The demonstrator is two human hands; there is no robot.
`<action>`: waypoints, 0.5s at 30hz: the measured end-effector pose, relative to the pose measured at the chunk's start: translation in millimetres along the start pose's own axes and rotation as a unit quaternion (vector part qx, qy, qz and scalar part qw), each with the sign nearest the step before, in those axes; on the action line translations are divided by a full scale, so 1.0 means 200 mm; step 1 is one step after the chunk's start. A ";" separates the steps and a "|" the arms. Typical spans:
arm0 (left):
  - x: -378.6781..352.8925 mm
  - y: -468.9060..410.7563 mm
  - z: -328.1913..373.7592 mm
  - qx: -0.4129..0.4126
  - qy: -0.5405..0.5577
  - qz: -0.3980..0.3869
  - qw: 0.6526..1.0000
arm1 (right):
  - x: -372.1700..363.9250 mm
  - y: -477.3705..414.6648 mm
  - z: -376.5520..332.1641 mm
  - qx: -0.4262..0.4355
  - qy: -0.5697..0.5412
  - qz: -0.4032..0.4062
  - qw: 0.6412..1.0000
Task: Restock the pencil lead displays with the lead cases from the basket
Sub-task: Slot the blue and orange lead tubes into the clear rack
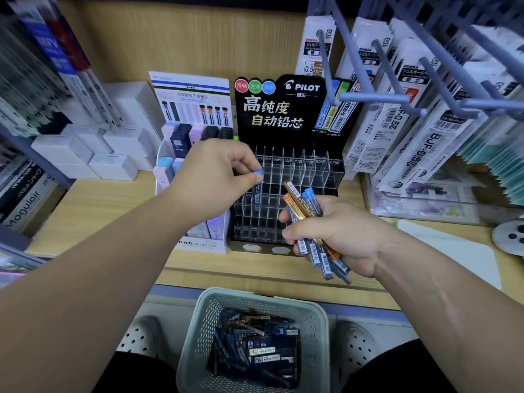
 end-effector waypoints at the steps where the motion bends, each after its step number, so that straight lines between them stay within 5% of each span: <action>1: 0.00 0.00 0.01 -0.016 -0.018 0.005 1.000 | 0.00 0.00 0.00 -0.001 -0.005 0.000 1.000; 9: -0.06 0.01 0.02 -0.124 -0.193 0.030 0.973 | 0.00 0.00 0.00 0.006 0.007 -0.011 1.000; 15: -0.02 0.00 0.08 -0.114 -0.144 0.035 0.982 | -0.01 -0.01 0.00 0.024 0.038 -0.024 0.999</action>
Point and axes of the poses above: each hand's wrist, its own y-axis away from the middle knuckle, its own x-axis out of the back of the hand, z = x × y, the point moved 6 cm from there along -y, towards the middle knuckle, and after that the axes turned 7 degrees about x, right-handed, at the moved point
